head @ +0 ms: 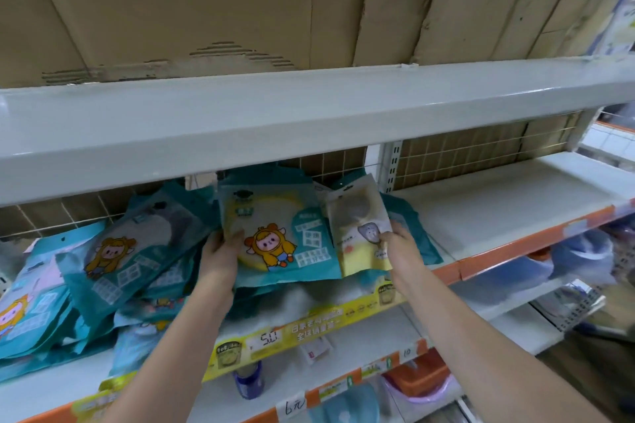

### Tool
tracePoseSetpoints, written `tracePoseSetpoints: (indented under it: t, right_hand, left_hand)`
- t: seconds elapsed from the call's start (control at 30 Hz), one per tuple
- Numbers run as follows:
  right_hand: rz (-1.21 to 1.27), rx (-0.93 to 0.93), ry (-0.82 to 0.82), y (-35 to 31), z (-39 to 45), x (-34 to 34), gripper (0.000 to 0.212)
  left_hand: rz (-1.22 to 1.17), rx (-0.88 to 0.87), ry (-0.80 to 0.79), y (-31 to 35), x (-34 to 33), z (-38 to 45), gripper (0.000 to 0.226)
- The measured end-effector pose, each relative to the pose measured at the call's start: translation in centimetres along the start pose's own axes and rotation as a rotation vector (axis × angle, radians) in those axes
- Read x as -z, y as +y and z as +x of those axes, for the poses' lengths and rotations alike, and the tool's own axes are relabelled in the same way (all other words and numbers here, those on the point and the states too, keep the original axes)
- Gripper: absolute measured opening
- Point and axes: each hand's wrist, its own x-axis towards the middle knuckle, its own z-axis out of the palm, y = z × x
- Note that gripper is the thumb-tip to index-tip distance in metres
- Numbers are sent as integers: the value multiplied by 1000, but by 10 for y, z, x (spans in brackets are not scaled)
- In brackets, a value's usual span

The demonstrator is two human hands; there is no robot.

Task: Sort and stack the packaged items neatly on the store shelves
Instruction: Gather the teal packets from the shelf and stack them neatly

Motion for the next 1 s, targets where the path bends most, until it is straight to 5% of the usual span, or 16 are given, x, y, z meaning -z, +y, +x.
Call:
tracePoseSetpoints:
  t: [0.5,0.7,1.0]
  right_hand:
    - [-57,-104,-127,-17,73,195,25]
    - [-28,-90,-109,-21,103,267,25]
    - [-77,-108,-100,-27,171,331,26]
  left_hand:
    - [-131,84,103,-72,-179,-91,11]
    - [-137,127,103,-98,-250,-104,57]
    - [-143,165,123,-125,-332,-93,61]
